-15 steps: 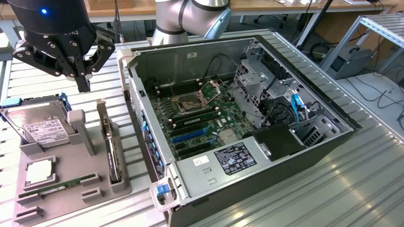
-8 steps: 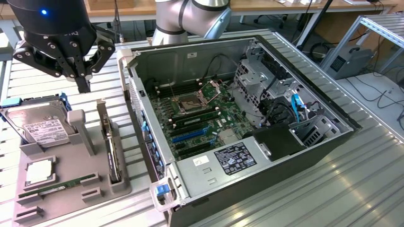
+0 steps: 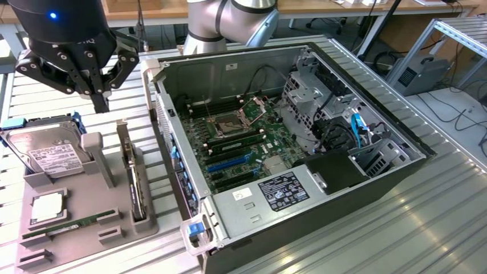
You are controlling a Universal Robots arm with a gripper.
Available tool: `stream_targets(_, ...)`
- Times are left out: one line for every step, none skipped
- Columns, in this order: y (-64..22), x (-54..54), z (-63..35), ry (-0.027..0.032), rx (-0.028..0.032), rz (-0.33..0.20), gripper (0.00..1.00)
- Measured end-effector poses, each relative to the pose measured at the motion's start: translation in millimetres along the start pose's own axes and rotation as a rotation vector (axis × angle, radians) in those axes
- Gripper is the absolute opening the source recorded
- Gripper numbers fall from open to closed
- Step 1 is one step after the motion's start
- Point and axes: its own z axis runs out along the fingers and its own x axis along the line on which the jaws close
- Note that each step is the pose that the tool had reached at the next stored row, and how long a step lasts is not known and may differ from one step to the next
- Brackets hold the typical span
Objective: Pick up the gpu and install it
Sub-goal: 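Reach for the gpu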
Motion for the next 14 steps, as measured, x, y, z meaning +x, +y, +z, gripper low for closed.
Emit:
stream_targets(-0.2,0.0,0.0,0.0000,0.0000,0.000,0.11)
stream_targets(-0.4,0.0,0.0,0.0000,0.0000,0.000,0.11)
stream_targets(-0.6,0.0,0.0,0.0000,0.0000,0.000,0.11)
stream_targets(-0.8,-0.1,-0.1,0.0001,0.0000,0.000,0.11)
stream_targets(-1.1,-0.1,-0.1,0.0000,0.0000,0.000,0.11)
stream_targets(-1.4,-0.1,-0.1,0.0001,0.0001,0.000,0.11)
stream_targets(-1.7,-0.1,-0.1,0.0000,0.0000,0.000,0.11)
stream_targets(-1.8,-0.1,-0.1,0.0000,0.0000,0.000,0.11)
stream_targets(-2.2,-0.2,-0.1,0.0000,0.0000,0.000,0.11)
stream_targets(-2.5,-0.2,-0.1,0.0000,0.0000,0.000,0.11)
stream_targets(-2.7,-0.2,-0.1,0.0001,0.0000,0.000,0.11)
stream_targets(-2.9,-0.2,-0.1,0.0000,0.0000,0.000,0.11)
stream_targets(-3.1,-0.2,-0.1,0.0000,0.0000,0.000,0.11)
stream_targets(-3.3,-0.3,-0.1,0.0000,0.0000,0.000,0.11)
